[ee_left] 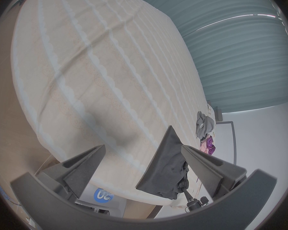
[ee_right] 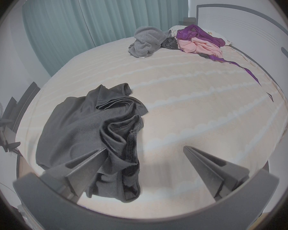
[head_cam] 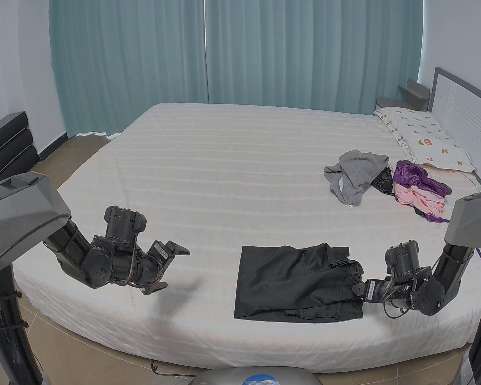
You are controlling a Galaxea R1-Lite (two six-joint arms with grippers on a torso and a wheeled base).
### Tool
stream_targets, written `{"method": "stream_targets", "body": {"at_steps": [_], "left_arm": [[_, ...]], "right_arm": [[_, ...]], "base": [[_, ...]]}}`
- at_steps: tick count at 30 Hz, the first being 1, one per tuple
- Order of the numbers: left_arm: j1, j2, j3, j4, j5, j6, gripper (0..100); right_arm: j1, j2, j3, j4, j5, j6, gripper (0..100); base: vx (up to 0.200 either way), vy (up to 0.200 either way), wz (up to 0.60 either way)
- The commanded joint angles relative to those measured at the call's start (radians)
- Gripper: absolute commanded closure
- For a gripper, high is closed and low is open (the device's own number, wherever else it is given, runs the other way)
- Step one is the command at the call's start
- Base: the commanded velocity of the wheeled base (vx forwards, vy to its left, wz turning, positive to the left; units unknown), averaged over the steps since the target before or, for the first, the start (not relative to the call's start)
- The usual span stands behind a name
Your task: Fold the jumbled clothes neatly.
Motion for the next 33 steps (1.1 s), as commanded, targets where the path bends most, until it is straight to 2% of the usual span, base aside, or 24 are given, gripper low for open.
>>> {"method": "stream_targets", "body": {"at_steps": [1,4,9,19,20,33], "left_arm": [[0.000,0.002,0.001,0.000,0.001,0.000,0],[0.000,0.002,0.001,0.000,0.001,0.000,0],[0.000,0.002,0.003,0.000,0.002,0.000,0],[0.000,0.002,0.003,0.000,0.002,0.000,0],[0.000,0.002,0.003,-0.002,0.002,0.000,0],[0.000,0.003,0.001,0.000,0.002,0.000,0]], "right_arm": [[-0.029,-0.091,0.033,-0.003,0.032,-0.012,0],[-0.031,-0.084,0.020,-0.009,0.092,0.004,0],[-0.014,-0.061,-0.020,0.003,0.173,0.096,0],[-0.014,0.053,-0.066,-0.008,0.198,0.109,0],[-0.015,0.056,-0.066,-0.008,0.198,0.106,100],[-0.061,-0.064,-0.020,0.115,0.203,0.029,100]], "base": [[0.000,0.000,0.00],[0.000,0.000,0.00],[0.000,0.000,0.00],[0.000,0.000,0.00],[0.000,0.000,0.00],[0.000,0.000,0.00]]}}
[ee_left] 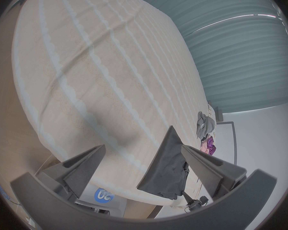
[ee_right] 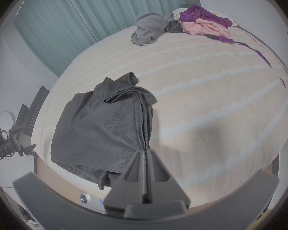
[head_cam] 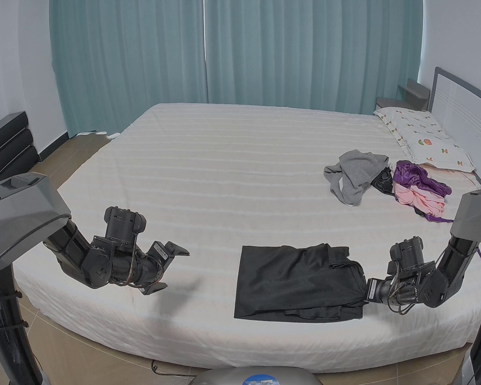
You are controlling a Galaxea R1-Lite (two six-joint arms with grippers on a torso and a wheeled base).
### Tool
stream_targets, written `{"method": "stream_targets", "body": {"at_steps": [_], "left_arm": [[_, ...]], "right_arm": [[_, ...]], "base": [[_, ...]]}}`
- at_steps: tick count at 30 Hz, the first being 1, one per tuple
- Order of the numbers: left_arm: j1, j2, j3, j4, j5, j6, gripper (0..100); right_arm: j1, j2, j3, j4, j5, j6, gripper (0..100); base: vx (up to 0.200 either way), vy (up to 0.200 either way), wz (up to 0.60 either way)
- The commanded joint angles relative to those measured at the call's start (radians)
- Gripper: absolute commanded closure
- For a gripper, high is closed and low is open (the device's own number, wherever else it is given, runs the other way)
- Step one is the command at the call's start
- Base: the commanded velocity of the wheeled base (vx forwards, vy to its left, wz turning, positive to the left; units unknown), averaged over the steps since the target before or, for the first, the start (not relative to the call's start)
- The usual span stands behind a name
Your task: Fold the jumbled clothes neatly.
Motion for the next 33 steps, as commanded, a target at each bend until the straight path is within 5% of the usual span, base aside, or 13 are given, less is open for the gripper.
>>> {"method": "stream_targets", "body": {"at_steps": [1,10,11,20,25,33], "left_arm": [[0.000,0.002,-0.001,-0.001,0.000,-0.001,0],[0.000,0.003,-0.001,-0.001,0.000,-0.001,0],[0.000,0.003,-0.001,-0.001,0.000,-0.001,0],[0.000,0.003,-0.001,-0.001,0.000,-0.001,0],[0.000,0.003,-0.001,-0.002,0.000,-0.001,0],[0.000,0.003,-0.003,-0.002,0.002,-0.001,0]], "right_arm": [[-0.012,-0.055,0.023,0.006,0.006,-0.014,100],[-0.023,-0.060,0.054,0.007,0.021,-0.067,100],[-0.023,-0.060,0.054,0.007,0.021,-0.067,0],[-0.043,-0.075,0.014,0.007,0.033,-0.069,0],[0.031,-0.054,-0.129,0.022,0.052,0.138,0],[0.098,0.026,-0.339,0.151,0.053,0.227,0]], "base": [[0.000,0.000,0.00],[0.000,0.000,0.00],[0.000,0.000,0.00],[0.000,0.000,0.00],[0.000,0.000,0.00],[0.000,0.000,0.00]]}}
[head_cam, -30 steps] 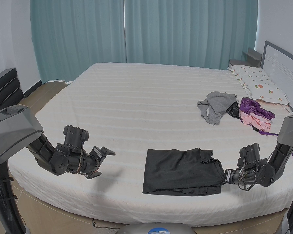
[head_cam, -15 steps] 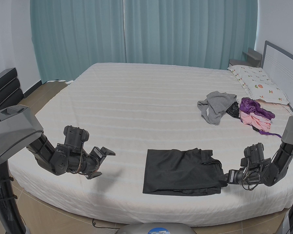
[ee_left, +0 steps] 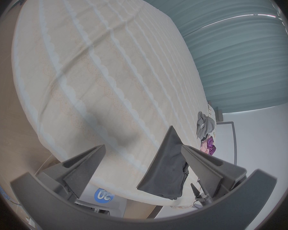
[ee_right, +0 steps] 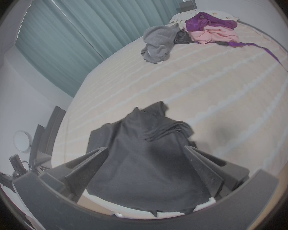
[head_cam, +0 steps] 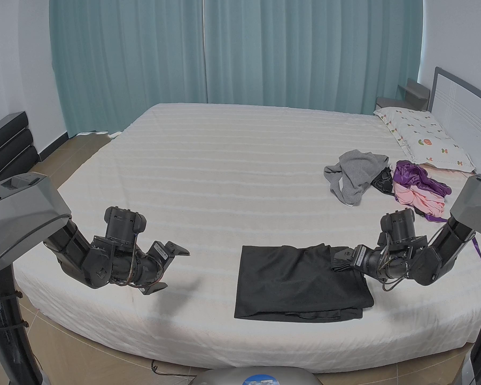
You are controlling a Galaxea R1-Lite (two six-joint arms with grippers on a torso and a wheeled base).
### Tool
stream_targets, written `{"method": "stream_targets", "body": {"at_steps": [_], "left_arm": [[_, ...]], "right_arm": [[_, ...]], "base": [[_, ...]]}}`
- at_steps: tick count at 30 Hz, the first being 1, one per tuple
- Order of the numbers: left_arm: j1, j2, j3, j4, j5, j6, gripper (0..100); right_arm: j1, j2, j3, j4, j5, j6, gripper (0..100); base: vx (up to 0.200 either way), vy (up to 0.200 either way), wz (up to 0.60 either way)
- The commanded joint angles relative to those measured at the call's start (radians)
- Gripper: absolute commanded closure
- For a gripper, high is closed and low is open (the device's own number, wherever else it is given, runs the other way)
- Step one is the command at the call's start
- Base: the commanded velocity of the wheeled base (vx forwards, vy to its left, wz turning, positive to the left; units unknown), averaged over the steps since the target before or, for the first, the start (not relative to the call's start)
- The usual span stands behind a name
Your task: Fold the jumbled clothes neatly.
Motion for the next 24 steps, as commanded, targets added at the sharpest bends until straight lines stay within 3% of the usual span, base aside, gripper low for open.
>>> {"method": "stream_targets", "body": {"at_steps": [1,7,24], "left_arm": [[0.000,0.003,-0.001,-0.001,0.000,-0.001,0],[0.000,0.003,-0.003,0.001,0.000,-0.001,0],[0.000,0.005,-0.006,0.001,0.000,-0.001,0]], "right_arm": [[0.067,0.063,-0.134,0.065,0.016,0.075,0],[0.089,0.208,-0.215,0.068,0.031,0.093,0],[0.099,0.274,-0.384,0.171,0.026,0.081,0]], "base": [[0.000,0.000,0.00],[0.000,0.000,0.00],[0.000,0.000,0.00]]}}
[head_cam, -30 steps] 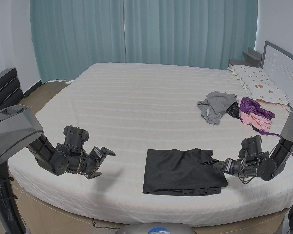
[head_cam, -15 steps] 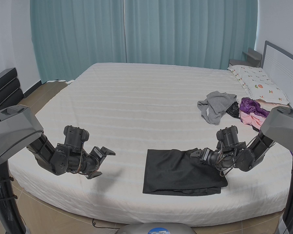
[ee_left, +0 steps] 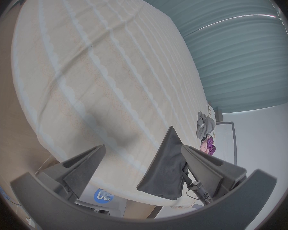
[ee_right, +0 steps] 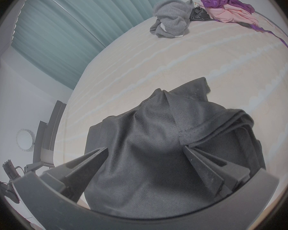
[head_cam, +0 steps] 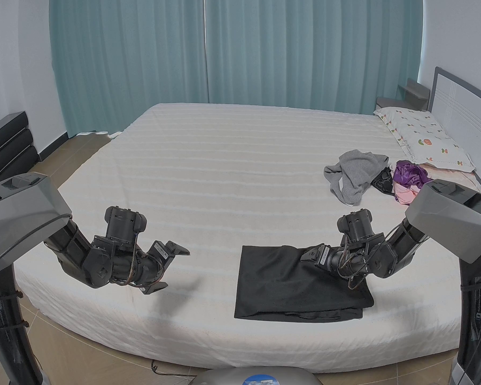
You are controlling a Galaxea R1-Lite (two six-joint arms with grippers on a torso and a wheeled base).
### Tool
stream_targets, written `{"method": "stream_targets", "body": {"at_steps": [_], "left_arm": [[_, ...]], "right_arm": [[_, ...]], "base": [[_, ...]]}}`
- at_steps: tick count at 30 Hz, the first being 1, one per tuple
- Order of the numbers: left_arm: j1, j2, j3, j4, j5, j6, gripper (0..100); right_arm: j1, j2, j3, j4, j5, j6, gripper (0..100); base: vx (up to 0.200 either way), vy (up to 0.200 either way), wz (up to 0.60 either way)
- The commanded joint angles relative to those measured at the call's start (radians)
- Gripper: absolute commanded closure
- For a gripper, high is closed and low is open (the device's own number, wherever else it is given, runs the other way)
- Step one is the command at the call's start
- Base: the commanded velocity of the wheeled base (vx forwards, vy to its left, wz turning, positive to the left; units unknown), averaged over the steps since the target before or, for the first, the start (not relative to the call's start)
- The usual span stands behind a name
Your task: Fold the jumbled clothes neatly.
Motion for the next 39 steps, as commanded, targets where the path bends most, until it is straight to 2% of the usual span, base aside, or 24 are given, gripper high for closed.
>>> {"method": "stream_targets", "body": {"at_steps": [1,3,8,14,19,22,26,31,39], "left_arm": [[0.000,0.002,-0.001,0.001,0.000,0.000,0],[0.000,0.002,-0.001,0.001,0.000,0.000,0],[0.000,0.002,0.001,-0.001,0.000,0.000,0],[0.000,0.002,0.001,-0.001,0.000,0.000,0],[-0.002,0.002,0.002,-0.001,0.000,0.001,0],[-0.002,0.002,0.002,-0.001,0.000,0.001,0],[-0.002,0.002,0.002,0.001,0.000,0.001,0],[-0.005,0.002,0.005,0.001,0.000,0.016,0],[-0.005,0.003,0.005,0.001,0.001,0.024,0]], "right_arm": [[-0.002,0.031,-0.041,0.007,-0.004,-0.002,0],[-0.005,0.037,-0.052,0.000,-0.011,0.003,0],[-0.022,0.034,-0.066,-0.025,-0.106,0.006,0],[-0.065,0.006,-0.055,-0.071,-0.157,0.006,0],[-0.117,-0.002,-0.052,-0.111,-0.160,0.006,0],[-0.140,-0.011,-0.037,-0.129,-0.143,-0.002,0],[-0.169,-0.017,0.001,-0.192,-0.065,-0.013,0],[-0.192,-0.008,0.032,-0.232,-0.007,-0.056,0],[-0.193,0.011,0.020,-0.226,0.006,-0.066,0]], "base": [[0.000,0.000,0.00],[0.000,0.000,0.00],[0.000,0.000,0.00],[0.000,0.000,0.00],[0.000,0.000,0.00],[0.000,0.000,0.00],[0.000,0.000,0.00],[0.000,0.000,0.00],[0.000,0.000,0.00]]}}
